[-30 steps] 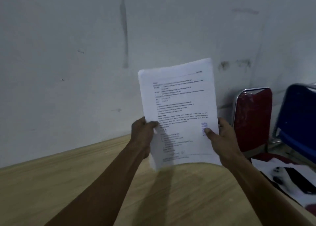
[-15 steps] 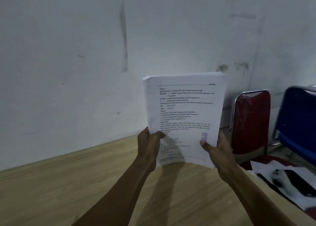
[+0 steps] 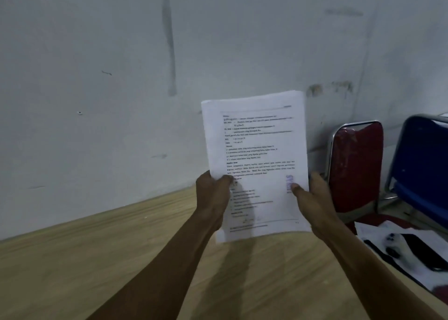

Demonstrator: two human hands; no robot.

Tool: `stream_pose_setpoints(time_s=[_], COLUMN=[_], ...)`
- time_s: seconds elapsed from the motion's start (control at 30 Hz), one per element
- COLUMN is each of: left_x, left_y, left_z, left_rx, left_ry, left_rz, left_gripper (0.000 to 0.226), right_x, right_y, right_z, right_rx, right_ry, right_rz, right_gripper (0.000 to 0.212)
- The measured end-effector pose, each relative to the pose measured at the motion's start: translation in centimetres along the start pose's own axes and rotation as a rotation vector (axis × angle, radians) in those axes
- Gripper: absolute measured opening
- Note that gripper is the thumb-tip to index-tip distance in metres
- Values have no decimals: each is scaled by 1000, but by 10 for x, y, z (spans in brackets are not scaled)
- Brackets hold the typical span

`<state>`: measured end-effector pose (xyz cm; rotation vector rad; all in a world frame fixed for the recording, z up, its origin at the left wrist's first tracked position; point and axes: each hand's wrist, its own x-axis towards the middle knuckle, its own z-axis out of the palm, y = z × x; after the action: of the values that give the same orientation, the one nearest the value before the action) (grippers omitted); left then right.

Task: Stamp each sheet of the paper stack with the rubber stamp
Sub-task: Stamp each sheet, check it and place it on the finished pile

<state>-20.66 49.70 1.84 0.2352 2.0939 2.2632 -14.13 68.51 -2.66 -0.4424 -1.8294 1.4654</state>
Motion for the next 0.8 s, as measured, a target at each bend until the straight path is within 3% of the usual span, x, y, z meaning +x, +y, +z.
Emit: stream_pose_setpoints(time_s=[0.1, 0.17, 0.33, 0.63, 0.8], left_x=[7, 7, 3, 19, 25], left_y=[-13, -23, -40, -53, -58], left_z=[2, 1, -2, -6, -3], left_rx=[98, 160, 269, 586, 692], left_ry=[56, 82, 42, 47, 25], left_rz=[-84, -160, -295, -246, -186], left_gripper=[17, 28, 19, 4, 20], right_x=[7, 12, 18, 25, 36], right_y=[-2, 8, 36, 48, 50], right_z=[1, 5, 15, 20, 23], right_rx=[-192, -325, -560, -815, -883], right_ry=[14, -61, -189, -203, -248], right_rz=[6, 81, 191, 168, 156], right_gripper=[23, 20, 25, 29, 26])
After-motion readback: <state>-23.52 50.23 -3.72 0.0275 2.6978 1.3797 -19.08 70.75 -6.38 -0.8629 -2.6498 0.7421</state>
